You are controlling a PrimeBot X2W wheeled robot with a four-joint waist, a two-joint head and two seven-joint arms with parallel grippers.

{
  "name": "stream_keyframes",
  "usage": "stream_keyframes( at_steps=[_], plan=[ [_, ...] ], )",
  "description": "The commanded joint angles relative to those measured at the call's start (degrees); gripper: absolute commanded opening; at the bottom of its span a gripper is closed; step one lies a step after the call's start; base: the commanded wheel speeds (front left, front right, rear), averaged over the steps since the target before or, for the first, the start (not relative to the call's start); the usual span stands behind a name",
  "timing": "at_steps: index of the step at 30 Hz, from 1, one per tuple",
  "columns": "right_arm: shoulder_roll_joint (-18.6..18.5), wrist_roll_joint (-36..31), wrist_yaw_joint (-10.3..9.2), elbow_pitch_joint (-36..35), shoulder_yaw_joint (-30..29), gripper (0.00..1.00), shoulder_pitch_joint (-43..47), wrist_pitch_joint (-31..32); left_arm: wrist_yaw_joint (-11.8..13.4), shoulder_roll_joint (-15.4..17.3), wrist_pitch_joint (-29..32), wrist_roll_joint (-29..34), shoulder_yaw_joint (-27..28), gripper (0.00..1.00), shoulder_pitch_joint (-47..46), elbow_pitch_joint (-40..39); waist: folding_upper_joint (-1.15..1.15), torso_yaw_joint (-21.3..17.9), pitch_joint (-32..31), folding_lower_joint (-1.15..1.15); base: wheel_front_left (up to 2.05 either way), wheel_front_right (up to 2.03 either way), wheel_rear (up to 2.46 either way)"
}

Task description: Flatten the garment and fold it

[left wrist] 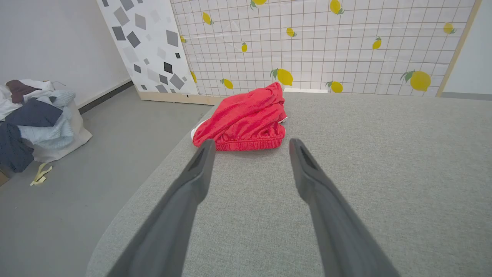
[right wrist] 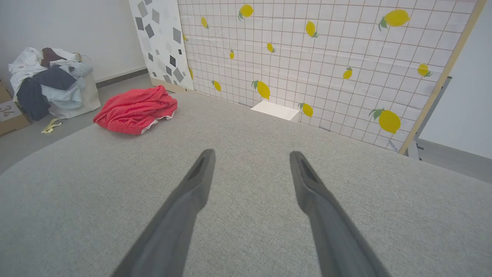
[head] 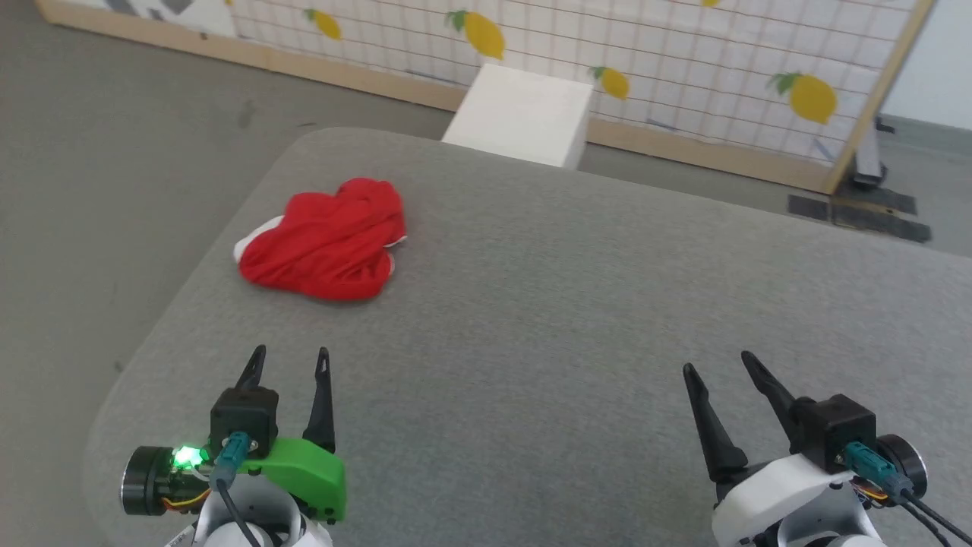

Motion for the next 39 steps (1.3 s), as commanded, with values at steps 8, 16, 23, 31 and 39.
stream_keyframes(
  at_steps=[8, 16, 23, 31, 39],
  plan=[
    [0.11, 1.04, -0.09, -0.56, 0.26, 1.00, 1.08, 0.22, 0.51, 0.71, -0.46, 0.68, -0.97, 1.00, -1.20, 0.32, 0.00, 4.84, -0.19, 0.00, 0.00, 0.00, 0.00],
    [0.15, 1.11, -0.09, -0.98, 0.48, 1.00, 1.26, 0.48, 0.75, 0.92, -0.42, 0.85, -1.74, 1.00, -1.67, 0.68, 0.00, 6.98, 0.38, 0.00, 0.00, 0.00, 0.00],
    [0.17, 1.12, -0.09, -1.40, 0.34, 1.00, 1.42, 0.69, 0.97, 1.06, -0.75, 0.51, -2.01, 1.00, -1.88, 0.88, 0.00, 8.40, 0.79, 0.00, 0.00, 0.00, 0.00],
    [0.19, 1.12, -0.09, -1.63, 0.46, 1.00, 1.66, 0.72, 1.28, 1.45, -0.84, 0.30, -2.25, 1.00, -1.75, 0.72, 0.00, 8.70, 1.00, 0.00, 0.00, 0.00, 0.00],
    [-0.34, 0.77, -0.09, -2.79, 0.73, 1.00, 0.84, 1.41, 1.06, 2.10, 0.59, -0.95, -1.76, 1.00, -2.48, 0.12, 0.00, 6.83, 3.61, 0.00, 0.00, 0.00, 0.00]
  ],
)
